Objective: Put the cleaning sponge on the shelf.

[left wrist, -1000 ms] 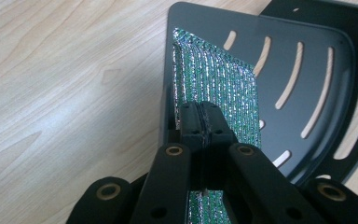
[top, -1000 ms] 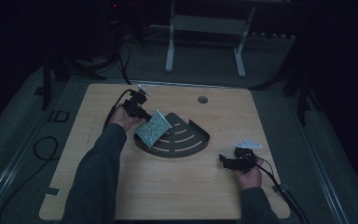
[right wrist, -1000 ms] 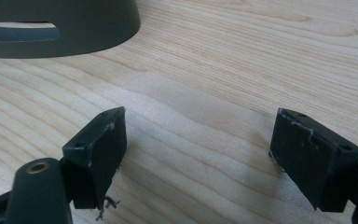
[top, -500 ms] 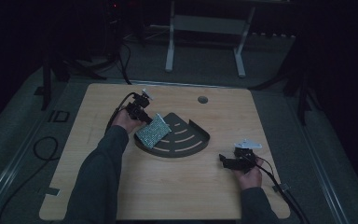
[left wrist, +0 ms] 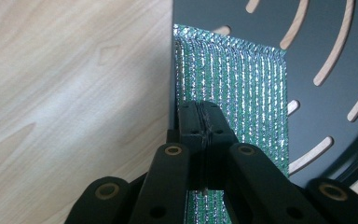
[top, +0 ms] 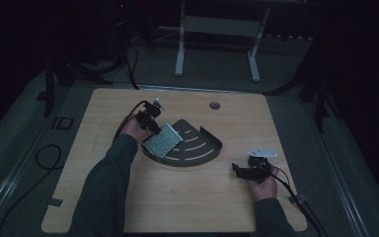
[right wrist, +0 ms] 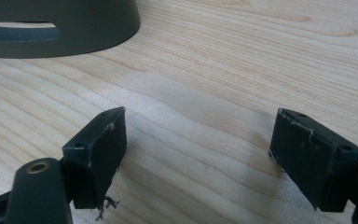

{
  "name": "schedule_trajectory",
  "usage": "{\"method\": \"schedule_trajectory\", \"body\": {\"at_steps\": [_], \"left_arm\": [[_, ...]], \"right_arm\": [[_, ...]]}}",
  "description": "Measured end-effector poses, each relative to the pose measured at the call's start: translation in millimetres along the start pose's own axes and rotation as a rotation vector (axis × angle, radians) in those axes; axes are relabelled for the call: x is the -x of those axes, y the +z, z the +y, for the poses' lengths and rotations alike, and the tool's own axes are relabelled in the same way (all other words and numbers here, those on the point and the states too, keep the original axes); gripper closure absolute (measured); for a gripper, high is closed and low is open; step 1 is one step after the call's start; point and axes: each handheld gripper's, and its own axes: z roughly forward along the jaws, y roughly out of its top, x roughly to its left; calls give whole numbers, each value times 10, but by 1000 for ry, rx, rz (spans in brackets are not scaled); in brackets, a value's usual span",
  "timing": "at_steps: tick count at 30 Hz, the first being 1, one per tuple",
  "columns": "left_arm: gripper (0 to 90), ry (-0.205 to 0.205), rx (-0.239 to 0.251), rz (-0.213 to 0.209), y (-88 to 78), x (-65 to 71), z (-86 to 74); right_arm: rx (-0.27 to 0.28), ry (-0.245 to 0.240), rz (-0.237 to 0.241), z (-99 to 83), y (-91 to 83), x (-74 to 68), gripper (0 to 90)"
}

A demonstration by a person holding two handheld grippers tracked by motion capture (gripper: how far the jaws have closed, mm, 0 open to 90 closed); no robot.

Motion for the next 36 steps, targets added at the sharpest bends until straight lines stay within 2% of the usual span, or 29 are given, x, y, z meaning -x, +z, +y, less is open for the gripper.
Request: {"method": "schedule_trajectory", "body": {"at_steps": [7,12,19,25,31,32,34,36], "left_arm": [[899,33,-44,48,40,30,-5],[898,32,-48,59,27,17,-21],[883,42,-31,32,18,86,-10],[829,47,-15,2,5,131,-28],[793,44,2,-19,-36,156,-100],[793,31,33,-42,-84,151,-159],[755,27,35,-33,-127,141,-218],[724,14,62,-35,-185,120,-289]], "right_arm": [[0,0,0,0,0,0,180],[0,-1,0,0,0,1,180],[0,-1,0,0,0,1,180],[0,0,0,0,0,0,180],[-1,0,0,0,0,0,180],[-1,0,-1,0,0,0,180],[-1,-1,-1,0,-1,0,180],[-1,0,0,0,0,0,180]]}}
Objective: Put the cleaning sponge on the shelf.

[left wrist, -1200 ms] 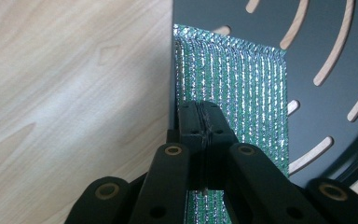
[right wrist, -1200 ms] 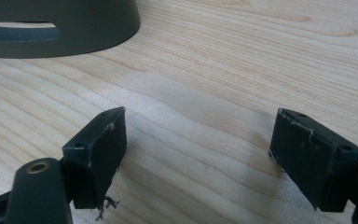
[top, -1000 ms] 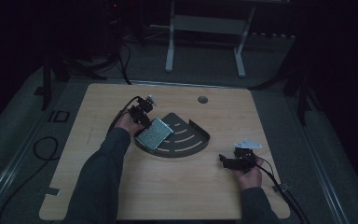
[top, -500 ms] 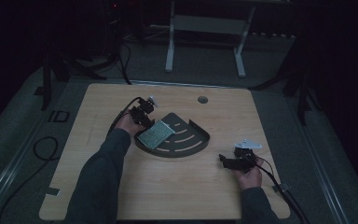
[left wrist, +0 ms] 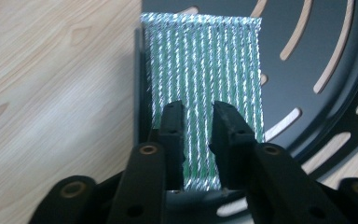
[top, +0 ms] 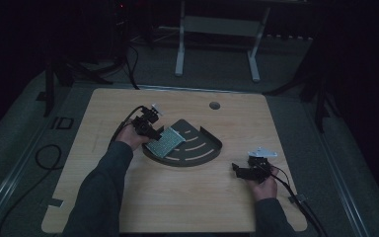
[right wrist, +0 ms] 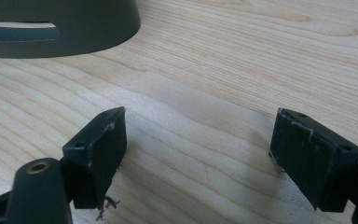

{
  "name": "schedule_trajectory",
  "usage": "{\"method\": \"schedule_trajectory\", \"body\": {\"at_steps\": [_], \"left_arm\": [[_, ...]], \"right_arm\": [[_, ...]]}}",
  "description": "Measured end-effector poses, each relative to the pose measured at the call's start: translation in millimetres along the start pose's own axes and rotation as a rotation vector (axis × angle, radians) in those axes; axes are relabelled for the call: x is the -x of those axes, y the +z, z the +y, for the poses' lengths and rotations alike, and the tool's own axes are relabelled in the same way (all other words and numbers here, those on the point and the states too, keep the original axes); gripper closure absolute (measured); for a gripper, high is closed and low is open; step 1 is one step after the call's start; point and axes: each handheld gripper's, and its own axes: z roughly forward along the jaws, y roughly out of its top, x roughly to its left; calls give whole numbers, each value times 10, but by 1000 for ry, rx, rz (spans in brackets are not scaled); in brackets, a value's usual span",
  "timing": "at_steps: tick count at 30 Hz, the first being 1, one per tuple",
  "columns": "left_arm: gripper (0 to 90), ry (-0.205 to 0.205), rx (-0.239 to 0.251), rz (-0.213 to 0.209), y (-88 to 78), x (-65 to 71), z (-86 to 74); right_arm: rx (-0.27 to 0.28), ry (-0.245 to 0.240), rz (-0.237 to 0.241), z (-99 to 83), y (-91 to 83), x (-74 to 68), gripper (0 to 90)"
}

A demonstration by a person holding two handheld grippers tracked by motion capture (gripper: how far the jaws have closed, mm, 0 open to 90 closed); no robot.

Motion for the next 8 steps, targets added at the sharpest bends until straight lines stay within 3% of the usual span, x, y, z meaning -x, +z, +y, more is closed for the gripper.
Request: {"method": "schedule_trajectory", "body": {"at_steps": [2,3,8], "left_arm": [[706,0,0,0,0,0,0],[671,-28,28,23,-103,-35,-104],[583,-86,90,66,-257,-73,-311]], "right_arm": [[0,0,0,0,-1,0,180],[0,0,0,0,0,0,180],[0,-1,0,0,0,0,180]]}}
